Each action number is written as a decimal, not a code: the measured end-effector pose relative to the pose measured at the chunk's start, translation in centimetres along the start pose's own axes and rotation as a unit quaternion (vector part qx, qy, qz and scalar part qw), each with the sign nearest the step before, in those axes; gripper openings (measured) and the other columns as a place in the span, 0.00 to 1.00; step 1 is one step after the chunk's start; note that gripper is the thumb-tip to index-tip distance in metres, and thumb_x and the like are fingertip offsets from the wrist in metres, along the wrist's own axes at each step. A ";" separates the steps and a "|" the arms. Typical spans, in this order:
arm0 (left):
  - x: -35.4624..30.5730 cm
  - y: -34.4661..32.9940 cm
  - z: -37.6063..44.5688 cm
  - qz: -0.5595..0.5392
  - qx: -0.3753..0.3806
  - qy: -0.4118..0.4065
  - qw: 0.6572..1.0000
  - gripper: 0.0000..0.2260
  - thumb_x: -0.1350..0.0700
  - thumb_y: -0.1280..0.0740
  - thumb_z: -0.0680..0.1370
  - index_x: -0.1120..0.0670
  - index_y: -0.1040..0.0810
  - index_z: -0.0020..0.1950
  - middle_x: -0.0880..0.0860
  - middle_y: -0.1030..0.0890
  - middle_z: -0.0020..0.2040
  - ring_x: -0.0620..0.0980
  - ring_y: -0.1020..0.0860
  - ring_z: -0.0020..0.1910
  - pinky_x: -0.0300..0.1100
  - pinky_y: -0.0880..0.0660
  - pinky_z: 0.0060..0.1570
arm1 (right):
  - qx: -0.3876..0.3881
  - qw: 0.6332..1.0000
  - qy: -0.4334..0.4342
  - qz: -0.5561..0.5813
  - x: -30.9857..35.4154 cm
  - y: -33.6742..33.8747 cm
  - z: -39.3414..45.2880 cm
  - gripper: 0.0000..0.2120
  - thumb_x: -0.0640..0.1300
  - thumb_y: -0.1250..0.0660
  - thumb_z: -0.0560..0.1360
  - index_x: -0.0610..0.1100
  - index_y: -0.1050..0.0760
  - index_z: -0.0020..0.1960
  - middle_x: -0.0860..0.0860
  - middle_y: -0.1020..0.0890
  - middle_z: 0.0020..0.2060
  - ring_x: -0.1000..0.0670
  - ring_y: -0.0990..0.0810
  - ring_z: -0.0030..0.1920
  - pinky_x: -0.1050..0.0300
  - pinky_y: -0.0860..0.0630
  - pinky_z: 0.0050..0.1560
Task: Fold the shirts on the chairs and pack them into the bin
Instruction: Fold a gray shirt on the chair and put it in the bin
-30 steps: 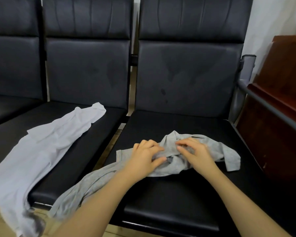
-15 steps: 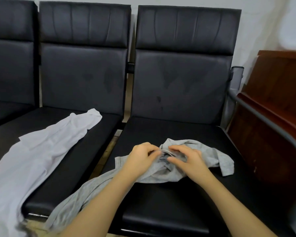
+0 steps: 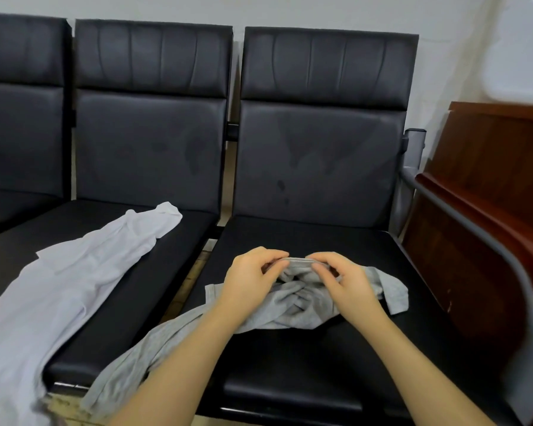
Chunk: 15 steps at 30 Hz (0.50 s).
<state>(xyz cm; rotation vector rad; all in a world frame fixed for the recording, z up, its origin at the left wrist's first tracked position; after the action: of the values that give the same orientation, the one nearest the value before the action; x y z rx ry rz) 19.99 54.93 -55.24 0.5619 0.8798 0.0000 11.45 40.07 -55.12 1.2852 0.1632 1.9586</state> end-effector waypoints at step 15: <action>7.3 1.5 -2.0 0.195 0.108 0.144 0.964 0.12 0.51 0.37 0.79 0.52 0.20 0.59 0.50 0.22 0.58 0.49 0.25 0.57 0.46 0.29 0.59 | -0.040 0.993 -0.094 0.059 -1.7 2.1 -3.0 0.07 0.37 0.32 0.75 0.47 0.21 0.41 0.52 0.20 0.39 0.61 0.23 0.38 0.71 0.27 0.42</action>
<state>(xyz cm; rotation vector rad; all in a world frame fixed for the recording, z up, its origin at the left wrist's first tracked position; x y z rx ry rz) 23.61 58.79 -60.84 0.9511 1.0449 0.3554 8.21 38.41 -56.77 1.4456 -0.0857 1.9076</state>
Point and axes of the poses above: each hand's wrist, its own z-axis towards the middle knuckle, its own y-axis out of the back of the hand, x = y × z, the point moved 8 cm from there along z, towards the middle knuckle
